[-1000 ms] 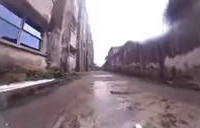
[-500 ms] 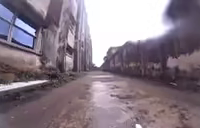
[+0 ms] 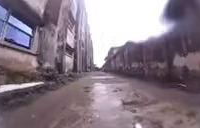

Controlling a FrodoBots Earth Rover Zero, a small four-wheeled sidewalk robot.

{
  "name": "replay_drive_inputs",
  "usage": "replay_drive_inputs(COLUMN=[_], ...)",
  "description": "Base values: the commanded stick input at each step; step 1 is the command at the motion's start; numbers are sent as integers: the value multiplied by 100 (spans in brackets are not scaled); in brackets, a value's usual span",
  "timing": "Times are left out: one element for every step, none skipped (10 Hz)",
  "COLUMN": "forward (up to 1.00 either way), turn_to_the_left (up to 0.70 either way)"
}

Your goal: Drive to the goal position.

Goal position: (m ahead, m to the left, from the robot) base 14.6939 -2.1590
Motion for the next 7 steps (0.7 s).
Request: replay_drive_inputs(forward=[70, 70, 70, 70, 70, 70, 70], turn_to_the_left=[-24, -32, -35, -35, -35, -16, 0])
